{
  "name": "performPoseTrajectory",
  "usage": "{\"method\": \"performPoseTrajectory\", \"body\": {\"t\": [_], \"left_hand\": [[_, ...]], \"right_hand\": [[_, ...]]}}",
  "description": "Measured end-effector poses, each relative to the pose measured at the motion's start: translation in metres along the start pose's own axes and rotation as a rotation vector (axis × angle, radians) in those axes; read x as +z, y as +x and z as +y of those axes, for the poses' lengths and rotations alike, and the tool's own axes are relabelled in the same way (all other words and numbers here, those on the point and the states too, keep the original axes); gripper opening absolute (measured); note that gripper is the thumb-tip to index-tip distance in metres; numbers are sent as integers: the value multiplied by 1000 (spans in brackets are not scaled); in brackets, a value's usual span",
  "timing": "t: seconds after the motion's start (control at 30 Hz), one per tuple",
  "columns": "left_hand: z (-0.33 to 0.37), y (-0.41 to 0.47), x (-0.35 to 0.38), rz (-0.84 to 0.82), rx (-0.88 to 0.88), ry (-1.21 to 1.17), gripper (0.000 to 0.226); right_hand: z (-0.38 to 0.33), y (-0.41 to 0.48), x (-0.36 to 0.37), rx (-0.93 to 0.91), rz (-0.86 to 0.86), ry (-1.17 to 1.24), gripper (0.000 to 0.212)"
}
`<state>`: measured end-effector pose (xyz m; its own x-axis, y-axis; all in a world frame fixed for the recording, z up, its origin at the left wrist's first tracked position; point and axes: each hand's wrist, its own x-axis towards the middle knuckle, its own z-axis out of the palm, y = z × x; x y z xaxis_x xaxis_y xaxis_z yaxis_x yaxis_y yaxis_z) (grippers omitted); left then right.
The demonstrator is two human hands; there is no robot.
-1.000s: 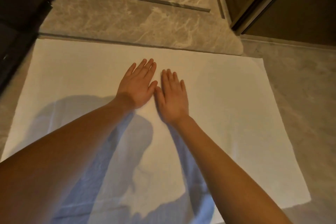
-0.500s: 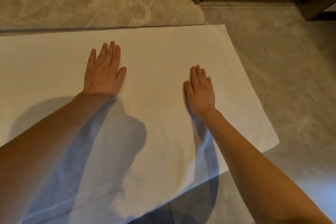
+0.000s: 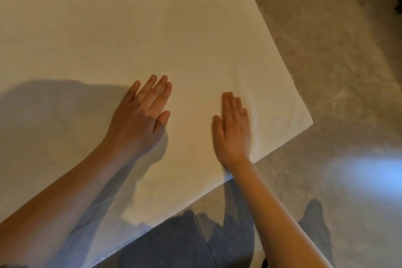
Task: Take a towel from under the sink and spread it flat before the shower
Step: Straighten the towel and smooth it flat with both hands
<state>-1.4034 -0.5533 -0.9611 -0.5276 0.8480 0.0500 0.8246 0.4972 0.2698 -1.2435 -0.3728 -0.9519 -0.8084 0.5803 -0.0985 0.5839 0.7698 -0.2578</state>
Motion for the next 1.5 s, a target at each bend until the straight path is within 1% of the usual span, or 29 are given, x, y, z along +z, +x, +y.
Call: {"method": "performPoseTrajectory", "body": {"t": [0.1,0.17,0.23,0.3,0.37,0.4,0.47,0.53,0.67,0.77,0.83,0.93,1.03,1.13,1.2,1.3,1.37,1.43,1.5], "left_hand": [[-1,1,-1,12,6,10,58],[1,1,-1,2,3,11,58],[2,1,-2,0,-8,8,59],[2,1,-2,9,-8,13,59],[2,0,-1,0,-4,40,60],[1,0,0,-12,-7,49,61],[1,0,0,-29,-17,45,61],[1,1,-1,-33,-18,39,61],[1,1,-4,-35,7,32,61],[3,1,-6,-32,1,25,61],[8,2,-7,-12,-4,-1,61],[33,16,-3,25,96,-17,58],[58,43,5,-45,155,80,60],[55,52,15,-97,143,95,61],[51,50,18,-95,160,105,61],[53,51,18,-91,167,100,66],[53,51,18,-97,165,102,66],[53,50,18,-89,154,99,66],[55,57,15,-54,157,50,64]], "right_hand": [[38,-4,-16,142,-13,-39,60],[30,-8,-18,159,-1,-83,61],[-8,-15,-9,66,23,-91,60],[-52,-22,7,-45,16,-26,59],[-82,-27,21,-105,-16,26,58],[-86,-27,25,-119,-36,29,58],[-74,-26,27,-124,-53,0,58],[-48,-26,22,-81,-37,-20,58],[15,-25,0,106,16,-24,60],[36,-25,-11,211,30,-2,61],[27,-23,-13,214,39,0,61],[-7,-11,-7,109,45,14,60],[-31,6,2,35,18,40,57],[-17,11,4,8,2,-5,58],[10,10,0,41,12,-20,60],[58,3,-15,202,43,-33,60],[77,-1,-26,290,42,-44,59],[70,1,-30,300,50,-65,60],[42,11,-26,216,83,-38,61]]}}
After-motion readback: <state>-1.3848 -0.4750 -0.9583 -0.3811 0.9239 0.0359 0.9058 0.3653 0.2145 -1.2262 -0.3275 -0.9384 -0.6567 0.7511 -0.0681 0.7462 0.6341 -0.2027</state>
